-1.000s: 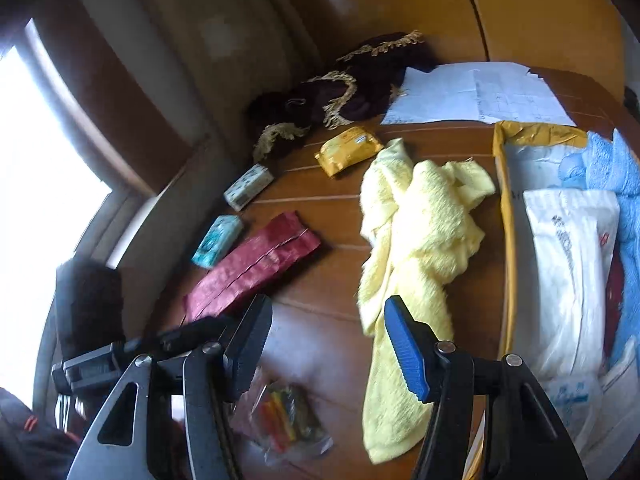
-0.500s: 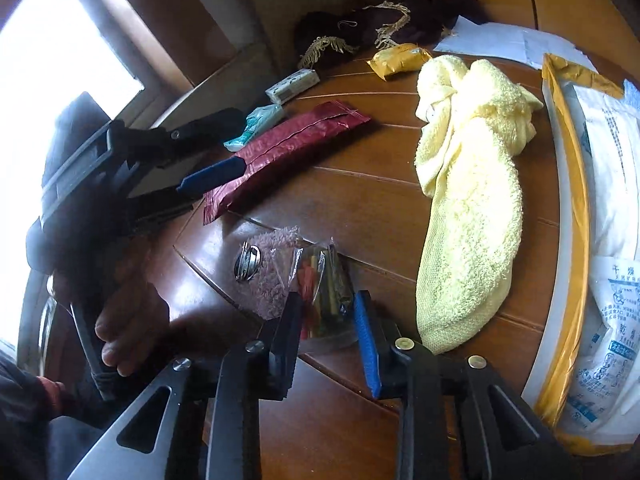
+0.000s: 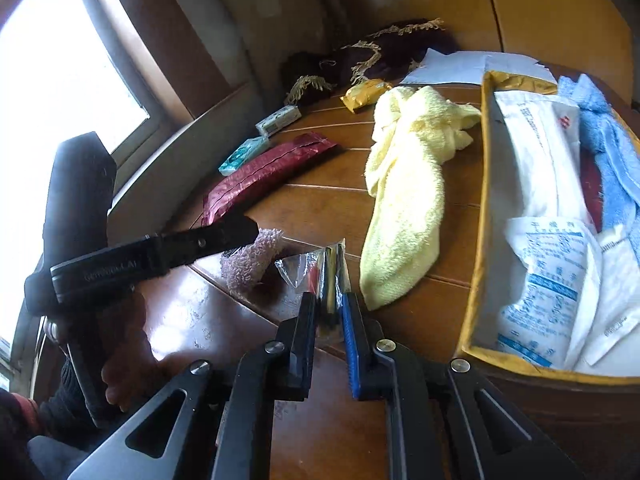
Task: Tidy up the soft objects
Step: 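Grasp the pink fuzzy ball with the left tool while the right tool grasps the coloured-stick bag, then carry the pink ball and stick bag into the box and open both tools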
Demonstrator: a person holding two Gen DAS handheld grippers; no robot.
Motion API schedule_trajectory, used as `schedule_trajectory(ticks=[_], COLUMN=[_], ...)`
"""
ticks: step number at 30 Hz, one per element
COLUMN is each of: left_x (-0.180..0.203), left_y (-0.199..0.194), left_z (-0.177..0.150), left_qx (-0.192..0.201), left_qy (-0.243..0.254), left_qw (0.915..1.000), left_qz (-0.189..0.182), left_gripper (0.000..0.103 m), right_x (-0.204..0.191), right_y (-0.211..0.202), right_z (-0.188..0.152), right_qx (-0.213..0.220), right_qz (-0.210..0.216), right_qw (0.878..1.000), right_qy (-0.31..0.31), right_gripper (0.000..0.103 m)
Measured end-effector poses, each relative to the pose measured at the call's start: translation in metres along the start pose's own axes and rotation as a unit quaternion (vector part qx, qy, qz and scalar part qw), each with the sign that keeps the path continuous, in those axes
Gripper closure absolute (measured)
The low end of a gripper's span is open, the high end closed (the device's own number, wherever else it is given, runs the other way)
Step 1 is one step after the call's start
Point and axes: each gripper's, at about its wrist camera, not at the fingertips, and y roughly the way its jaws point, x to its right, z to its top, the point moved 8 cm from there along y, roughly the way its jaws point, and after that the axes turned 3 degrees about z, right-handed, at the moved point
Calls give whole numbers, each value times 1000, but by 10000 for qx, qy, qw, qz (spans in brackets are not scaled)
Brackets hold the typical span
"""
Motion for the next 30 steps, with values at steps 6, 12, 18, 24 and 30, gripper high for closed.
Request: schedule_trajectory(ticks=[6, 12, 18, 24, 30], left_x=[10, 7, 12, 56, 105], left_y=[9, 7, -4, -16, -28], left_z=[-13, -13, -9, 1, 14], left_qx=[180, 450, 616, 683, 782], left_qy=[545, 543, 73, 4, 201], left_qw=[9945, 9920, 9965, 9974, 9937], left_qz=[872, 1048, 553, -219, -781], left_gripper=[41, 67, 68, 68, 68], right_x=[3, 13, 17, 26, 52], right_y=[-20, -23, -27, -49, -85], right_z=[-1, 0, 2, 6, 12], right_qx=[307, 451, 567, 902, 1349], right_qz=[-108, -37, 182, 423, 85], right_qw=[9994, 9980, 9956, 9902, 9848], right_qy=[105, 448, 719, 983, 1094], right_gripper=[89, 89, 89, 89, 89])
